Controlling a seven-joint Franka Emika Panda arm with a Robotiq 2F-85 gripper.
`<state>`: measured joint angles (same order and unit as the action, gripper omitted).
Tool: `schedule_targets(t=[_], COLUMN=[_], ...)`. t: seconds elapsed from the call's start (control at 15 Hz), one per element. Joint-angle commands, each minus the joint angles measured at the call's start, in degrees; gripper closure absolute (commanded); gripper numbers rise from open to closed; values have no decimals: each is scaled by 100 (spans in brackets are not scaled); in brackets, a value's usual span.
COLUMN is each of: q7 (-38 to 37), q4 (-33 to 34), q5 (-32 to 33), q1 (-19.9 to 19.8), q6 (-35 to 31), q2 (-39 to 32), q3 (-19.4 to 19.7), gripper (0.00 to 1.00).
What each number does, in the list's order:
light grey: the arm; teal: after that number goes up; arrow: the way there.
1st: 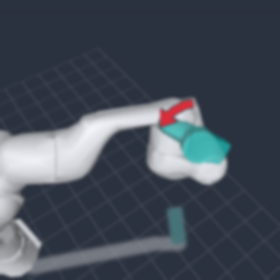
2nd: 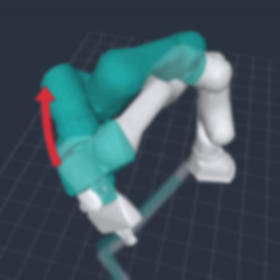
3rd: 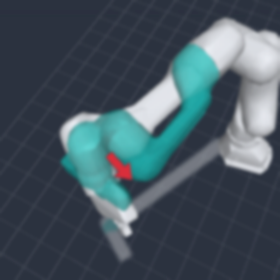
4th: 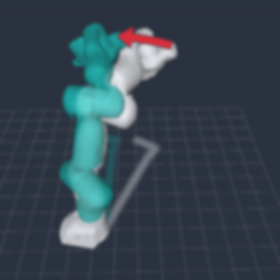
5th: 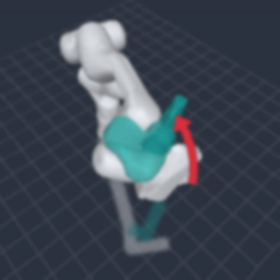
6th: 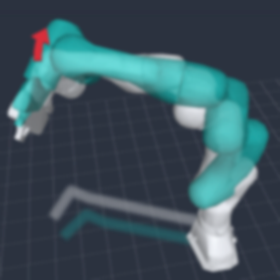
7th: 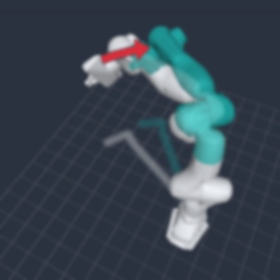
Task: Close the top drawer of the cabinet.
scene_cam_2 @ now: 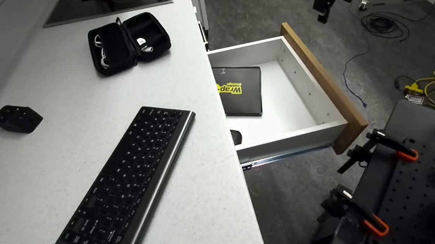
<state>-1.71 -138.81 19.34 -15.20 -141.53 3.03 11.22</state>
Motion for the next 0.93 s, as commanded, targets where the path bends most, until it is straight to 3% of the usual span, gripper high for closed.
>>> schedule_targets(t=[0.0, 0.13, 0.2, 0.67, 0.87], q7=[-276, 132, -25, 25, -709], q4=[360, 354, 207, 339, 557], q5=[56, -504, -168, -399, 188], q1=[-176, -162, -103, -93, -16], q6=[-505, -467, -410, -415, -628], q2=[-961, -1040, -877, -1053, -1504], q3=[340, 393, 454, 457, 609], gripper=[0, 0, 0, 0, 0])
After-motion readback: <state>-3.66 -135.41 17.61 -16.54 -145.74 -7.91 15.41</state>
